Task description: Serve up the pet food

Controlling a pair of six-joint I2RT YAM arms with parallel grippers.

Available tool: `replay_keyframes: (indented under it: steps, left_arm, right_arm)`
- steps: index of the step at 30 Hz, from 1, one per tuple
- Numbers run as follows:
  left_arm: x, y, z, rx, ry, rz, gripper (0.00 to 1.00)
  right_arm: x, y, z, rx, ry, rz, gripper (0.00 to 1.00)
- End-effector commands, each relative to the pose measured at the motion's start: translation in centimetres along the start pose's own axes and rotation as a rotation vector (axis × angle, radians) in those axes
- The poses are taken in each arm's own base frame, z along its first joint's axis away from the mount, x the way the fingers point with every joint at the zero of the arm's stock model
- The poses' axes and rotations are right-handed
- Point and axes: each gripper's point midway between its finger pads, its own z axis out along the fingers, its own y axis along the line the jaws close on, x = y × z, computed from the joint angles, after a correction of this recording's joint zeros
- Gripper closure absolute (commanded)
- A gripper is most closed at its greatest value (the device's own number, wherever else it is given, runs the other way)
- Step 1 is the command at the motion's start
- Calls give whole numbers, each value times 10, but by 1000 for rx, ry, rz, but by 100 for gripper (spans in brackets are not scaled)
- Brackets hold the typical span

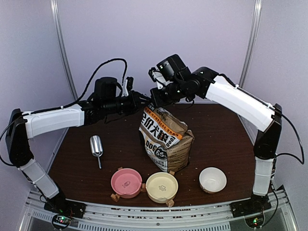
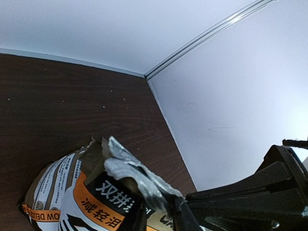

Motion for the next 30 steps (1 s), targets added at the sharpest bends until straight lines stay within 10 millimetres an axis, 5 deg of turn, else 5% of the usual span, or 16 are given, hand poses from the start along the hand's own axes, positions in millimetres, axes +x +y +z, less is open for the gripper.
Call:
replay_keyframes:
  steps: [1, 11, 24, 30]
  left_arm:
    - [-1, -4, 10, 31, 5, -4, 79]
    - [-2, -8, 12, 61, -6, -14, 100]
    - [-8, -15, 5, 78, -36, -3, 100]
    - [-8, -17, 4, 80, -39, 1, 100]
  right_arm:
    - [-8, -3, -10, 4, -25, 9, 100]
    - [-5, -5, -12, 12, -15, -17, 100]
    - [19, -1, -12, 24, 68, -110, 100]
    - [26, 6, -14, 13, 81, -115, 91]
